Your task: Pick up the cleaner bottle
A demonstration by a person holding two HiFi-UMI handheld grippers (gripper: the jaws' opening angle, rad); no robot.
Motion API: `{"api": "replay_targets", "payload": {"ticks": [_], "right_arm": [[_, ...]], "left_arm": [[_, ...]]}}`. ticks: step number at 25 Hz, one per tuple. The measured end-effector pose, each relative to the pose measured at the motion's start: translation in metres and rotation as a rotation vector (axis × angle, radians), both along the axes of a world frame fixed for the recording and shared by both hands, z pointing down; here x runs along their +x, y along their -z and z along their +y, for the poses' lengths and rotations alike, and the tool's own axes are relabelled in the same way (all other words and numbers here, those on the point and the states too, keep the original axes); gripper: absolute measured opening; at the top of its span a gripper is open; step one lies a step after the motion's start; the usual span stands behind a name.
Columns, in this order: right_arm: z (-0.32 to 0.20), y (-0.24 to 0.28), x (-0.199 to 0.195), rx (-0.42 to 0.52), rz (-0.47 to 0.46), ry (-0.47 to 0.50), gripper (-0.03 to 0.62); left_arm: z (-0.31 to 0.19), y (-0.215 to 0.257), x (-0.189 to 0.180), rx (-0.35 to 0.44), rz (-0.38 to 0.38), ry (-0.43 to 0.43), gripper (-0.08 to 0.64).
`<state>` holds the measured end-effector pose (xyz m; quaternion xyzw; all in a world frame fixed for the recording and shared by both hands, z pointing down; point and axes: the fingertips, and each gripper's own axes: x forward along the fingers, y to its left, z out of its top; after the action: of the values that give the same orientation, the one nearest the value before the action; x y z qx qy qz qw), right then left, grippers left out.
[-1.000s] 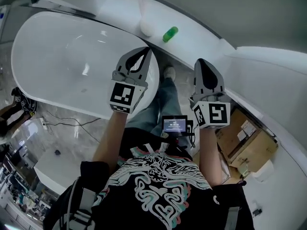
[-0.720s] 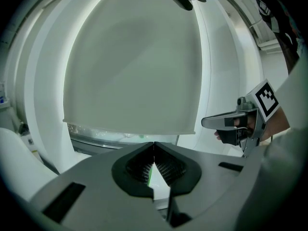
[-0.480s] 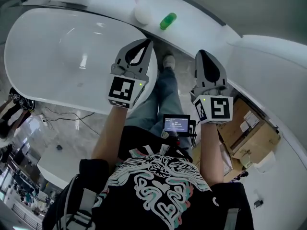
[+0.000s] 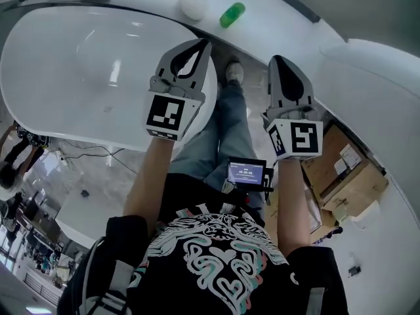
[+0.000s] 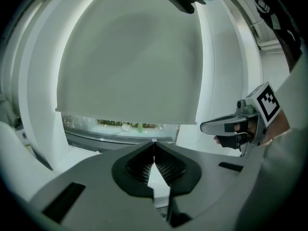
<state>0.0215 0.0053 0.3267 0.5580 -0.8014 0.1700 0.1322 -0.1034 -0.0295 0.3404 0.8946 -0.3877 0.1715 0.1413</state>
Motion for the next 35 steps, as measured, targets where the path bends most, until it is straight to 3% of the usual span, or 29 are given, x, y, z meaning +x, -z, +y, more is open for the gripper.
{"api": "replay_targets", "payload": {"ticks": [14,35], "right_arm": [[-0.005,-0.045,-0.004,-0.026,-0.011,0.012,0.026],[-0.021,-0.099,0.013,-0.057,-0.004,-0.006,0.026]], "left_arm": [[0.001,-0.05,-0.009,-0.039,-0.033,0.015,0.017],[-0.023,-0.129,0.012,-0.062,-0.053,0.017,0.017]]}}
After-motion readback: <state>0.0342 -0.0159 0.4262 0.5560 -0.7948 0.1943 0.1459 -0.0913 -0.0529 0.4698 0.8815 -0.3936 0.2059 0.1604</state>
